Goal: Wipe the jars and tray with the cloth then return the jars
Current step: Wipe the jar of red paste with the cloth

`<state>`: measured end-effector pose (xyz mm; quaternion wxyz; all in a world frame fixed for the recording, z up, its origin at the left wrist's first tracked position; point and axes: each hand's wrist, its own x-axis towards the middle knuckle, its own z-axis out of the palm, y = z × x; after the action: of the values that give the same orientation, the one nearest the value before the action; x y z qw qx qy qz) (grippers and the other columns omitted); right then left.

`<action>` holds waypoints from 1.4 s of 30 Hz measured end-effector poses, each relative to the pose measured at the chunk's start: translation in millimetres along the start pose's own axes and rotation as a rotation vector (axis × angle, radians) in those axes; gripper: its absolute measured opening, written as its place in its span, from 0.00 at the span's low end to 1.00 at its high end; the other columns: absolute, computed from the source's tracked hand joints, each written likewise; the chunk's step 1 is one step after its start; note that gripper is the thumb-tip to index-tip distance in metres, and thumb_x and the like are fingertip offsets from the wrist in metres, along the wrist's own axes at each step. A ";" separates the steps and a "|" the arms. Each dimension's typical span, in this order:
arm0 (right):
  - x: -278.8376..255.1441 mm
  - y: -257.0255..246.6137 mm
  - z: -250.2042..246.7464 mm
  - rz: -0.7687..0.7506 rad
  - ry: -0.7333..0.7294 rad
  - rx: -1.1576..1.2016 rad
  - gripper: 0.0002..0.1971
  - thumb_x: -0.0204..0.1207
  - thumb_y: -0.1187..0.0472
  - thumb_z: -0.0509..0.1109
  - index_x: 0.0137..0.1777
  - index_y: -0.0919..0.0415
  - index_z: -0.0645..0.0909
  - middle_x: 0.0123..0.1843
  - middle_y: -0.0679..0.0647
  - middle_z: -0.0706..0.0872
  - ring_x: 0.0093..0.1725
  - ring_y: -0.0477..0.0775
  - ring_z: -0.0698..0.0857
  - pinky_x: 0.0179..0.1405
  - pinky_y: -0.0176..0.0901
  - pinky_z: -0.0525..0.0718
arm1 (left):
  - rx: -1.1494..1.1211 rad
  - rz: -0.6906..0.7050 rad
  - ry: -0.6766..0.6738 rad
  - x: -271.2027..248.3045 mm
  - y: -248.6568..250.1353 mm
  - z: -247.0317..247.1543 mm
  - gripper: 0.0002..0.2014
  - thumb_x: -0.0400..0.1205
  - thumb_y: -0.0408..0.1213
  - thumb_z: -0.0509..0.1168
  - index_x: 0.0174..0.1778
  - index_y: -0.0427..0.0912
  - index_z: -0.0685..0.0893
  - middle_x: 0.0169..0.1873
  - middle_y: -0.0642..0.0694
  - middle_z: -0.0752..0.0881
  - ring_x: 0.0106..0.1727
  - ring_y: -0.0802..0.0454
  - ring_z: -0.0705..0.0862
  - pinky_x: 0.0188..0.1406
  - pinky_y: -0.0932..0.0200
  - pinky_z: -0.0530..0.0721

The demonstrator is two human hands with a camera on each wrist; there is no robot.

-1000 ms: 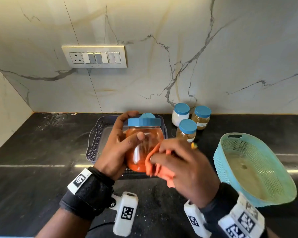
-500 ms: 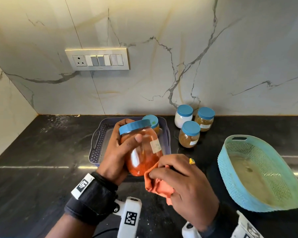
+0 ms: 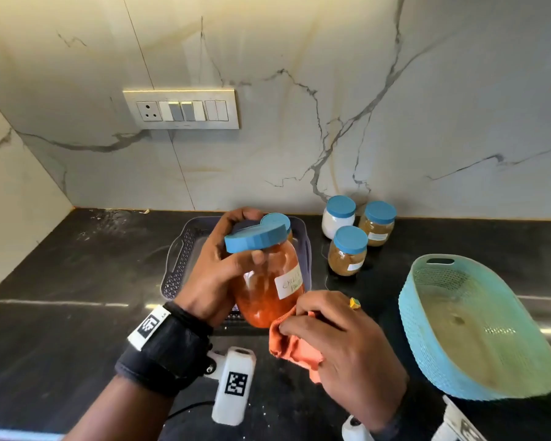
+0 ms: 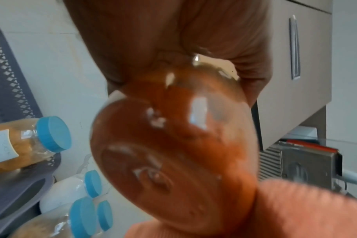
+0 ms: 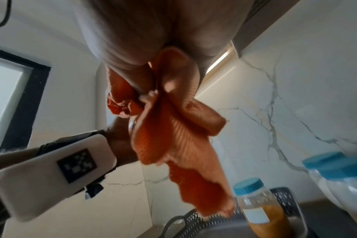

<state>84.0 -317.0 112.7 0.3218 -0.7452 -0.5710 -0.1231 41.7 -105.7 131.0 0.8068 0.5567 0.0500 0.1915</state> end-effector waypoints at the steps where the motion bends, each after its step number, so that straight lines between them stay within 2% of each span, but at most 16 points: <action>1: -6.0 1.7 2.9 0.023 -0.013 0.012 0.12 0.75 0.52 0.63 0.58 0.48 0.80 0.60 0.43 0.76 0.60 0.48 0.83 0.55 0.46 0.90 | 0.038 -0.020 -0.013 -0.4 0.2 -0.2 0.33 0.62 0.34 0.77 0.66 0.41 0.79 0.55 0.42 0.91 0.52 0.44 0.90 0.50 0.51 0.90; 3: -14.2 7.7 4.0 0.081 -0.017 0.066 0.12 0.75 0.55 0.64 0.57 0.47 0.81 0.59 0.42 0.77 0.60 0.46 0.83 0.56 0.45 0.89 | 0.086 -0.059 -0.054 1.2 0.0 2.1 0.38 0.59 0.36 0.84 0.67 0.42 0.81 0.59 0.43 0.90 0.56 0.45 0.90 0.55 0.50 0.90; 5: -20.3 12.9 3.0 0.131 -0.021 0.098 0.14 0.73 0.61 0.69 0.56 0.47 0.81 0.58 0.42 0.78 0.59 0.43 0.82 0.56 0.42 0.88 | 0.094 -0.089 -0.088 6.1 -0.6 4.8 0.43 0.58 0.44 0.89 0.70 0.42 0.82 0.64 0.40 0.88 0.61 0.41 0.88 0.62 0.45 0.88; 6: -21.9 13.8 3.1 0.145 -0.028 0.100 0.15 0.72 0.63 0.70 0.56 0.47 0.82 0.58 0.42 0.79 0.59 0.42 0.81 0.56 0.40 0.88 | 0.084 -0.091 -0.094 9.2 -0.5 4.5 0.44 0.59 0.44 0.88 0.72 0.41 0.81 0.66 0.38 0.86 0.63 0.39 0.87 0.66 0.42 0.87; 9: -30.8 19.5 0.4 0.218 -0.033 0.117 0.19 0.67 0.67 0.71 0.56 0.47 0.83 0.57 0.42 0.79 0.58 0.42 0.82 0.55 0.35 0.85 | 0.096 -0.119 -0.154 25.9 -1.0 7.5 0.41 0.64 0.33 0.78 0.77 0.46 0.76 0.67 0.35 0.84 0.64 0.36 0.86 0.67 0.39 0.85; 11: -35.4 23.0 -2.2 0.287 0.009 0.133 0.21 0.64 0.69 0.69 0.55 0.47 0.85 0.56 0.41 0.80 0.55 0.42 0.83 0.52 0.33 0.84 | 0.251 -0.124 -0.274 41.1 1.5 16.1 0.42 0.63 0.34 0.77 0.77 0.53 0.76 0.64 0.43 0.86 0.64 0.42 0.87 0.64 0.45 0.88; 14: -40.3 25.3 -7.6 0.384 0.079 0.132 0.18 0.66 0.61 0.63 0.53 0.45 0.86 0.54 0.38 0.80 0.50 0.38 0.83 0.47 0.30 0.82 | 0.625 -0.111 -0.474 72.8 2.9 35.2 0.43 0.64 0.39 0.79 0.77 0.59 0.73 0.62 0.57 0.86 0.65 0.54 0.86 0.64 0.54 0.87; 16: -44.2 26.0 -9.9 0.429 0.108 0.113 0.18 0.67 0.60 0.64 0.53 0.41 0.85 0.54 0.36 0.80 0.50 0.37 0.82 0.47 0.27 0.80 | 0.786 -0.093 -0.590 101.4 -0.7 47.7 0.44 0.66 0.36 0.80 0.78 0.61 0.72 0.64 0.56 0.85 0.66 0.56 0.85 0.66 0.53 0.86; 19: -50.6 30.6 -13.0 0.487 0.160 0.041 0.23 0.63 0.67 0.71 0.51 0.38 0.84 0.52 0.35 0.79 0.49 0.34 0.82 0.45 0.22 0.77 | 0.945 -0.086 -0.758 152.1 0.1 71.4 0.46 0.66 0.32 0.83 0.76 0.68 0.70 0.63 0.59 0.83 0.66 0.57 0.83 0.57 0.64 0.85; 20: -51.8 32.8 -14.0 0.505 0.190 0.013 0.23 0.62 0.68 0.73 0.50 0.38 0.84 0.51 0.35 0.79 0.48 0.34 0.82 0.44 0.22 0.76 | 0.993 -0.070 -0.825 170.3 1.1 82.3 0.48 0.67 0.28 0.83 0.77 0.67 0.69 0.63 0.57 0.83 0.67 0.56 0.82 0.55 0.67 0.85; 22: -53.6 32.9 -14.5 0.536 0.247 -0.008 0.19 0.64 0.64 0.71 0.49 0.37 0.84 0.49 0.37 0.80 0.46 0.34 0.82 0.43 0.23 0.77 | 1.079 -0.012 -0.924 201.2 0.8 102.6 0.50 0.69 0.24 0.82 0.81 0.61 0.67 0.66 0.53 0.82 0.69 0.52 0.81 0.63 0.61 0.83; 25: -54.3 31.9 -16.7 0.612 0.308 -0.023 0.16 0.66 0.59 0.68 0.48 0.35 0.82 0.48 0.37 0.80 0.46 0.34 0.83 0.41 0.22 0.78 | 1.294 0.122 -1.038 242.6 -10.9 139.7 0.50 0.69 0.27 0.83 0.83 0.60 0.65 0.70 0.53 0.78 0.70 0.52 0.78 0.71 0.53 0.80; 29: -58.5 36.8 -22.1 0.684 0.327 -0.046 0.13 0.67 0.54 0.68 0.47 0.33 0.82 0.48 0.35 0.80 0.46 0.32 0.82 0.40 0.19 0.75 | 1.576 0.299 -1.169 272.4 -48.1 176.7 0.45 0.66 0.30 0.83 0.77 0.59 0.73 0.68 0.54 0.74 0.67 0.49 0.77 0.63 0.49 0.85; 32: -62.4 51.8 -30.0 0.697 0.385 -0.070 0.12 0.67 0.55 0.68 0.46 0.34 0.82 0.46 0.38 0.81 0.45 0.35 0.83 0.40 0.26 0.79 | 1.679 0.271 -1.287 282.8 -81.9 196.4 0.42 0.65 0.28 0.81 0.73 0.57 0.75 0.67 0.53 0.72 0.65 0.47 0.77 0.53 0.51 0.85; 36: -67.4 74.2 -45.0 0.686 0.437 -0.049 0.12 0.70 0.56 0.68 0.47 0.35 0.82 0.45 0.38 0.81 0.44 0.38 0.84 0.39 0.30 0.81 | 1.774 0.246 -1.373 287.9 -119.9 214.7 0.41 0.63 0.27 0.81 0.71 0.55 0.76 0.67 0.51 0.73 0.65 0.44 0.78 0.57 0.45 0.87; 42: -78.8 96.9 -58.0 0.648 0.429 0.049 0.08 0.71 0.56 0.73 0.46 0.41 0.87 0.48 0.40 0.83 0.45 0.39 0.85 0.40 0.29 0.81 | 1.915 0.136 -1.414 285.3 -154.1 209.9 0.42 0.61 0.28 0.82 0.71 0.54 0.76 0.67 0.50 0.71 0.64 0.44 0.79 0.52 0.49 0.86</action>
<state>159.8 -427.3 80.7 0.4740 -0.8362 -0.2287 -0.1544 405.4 -233.4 106.2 -0.0998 0.9161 -0.3125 -0.2305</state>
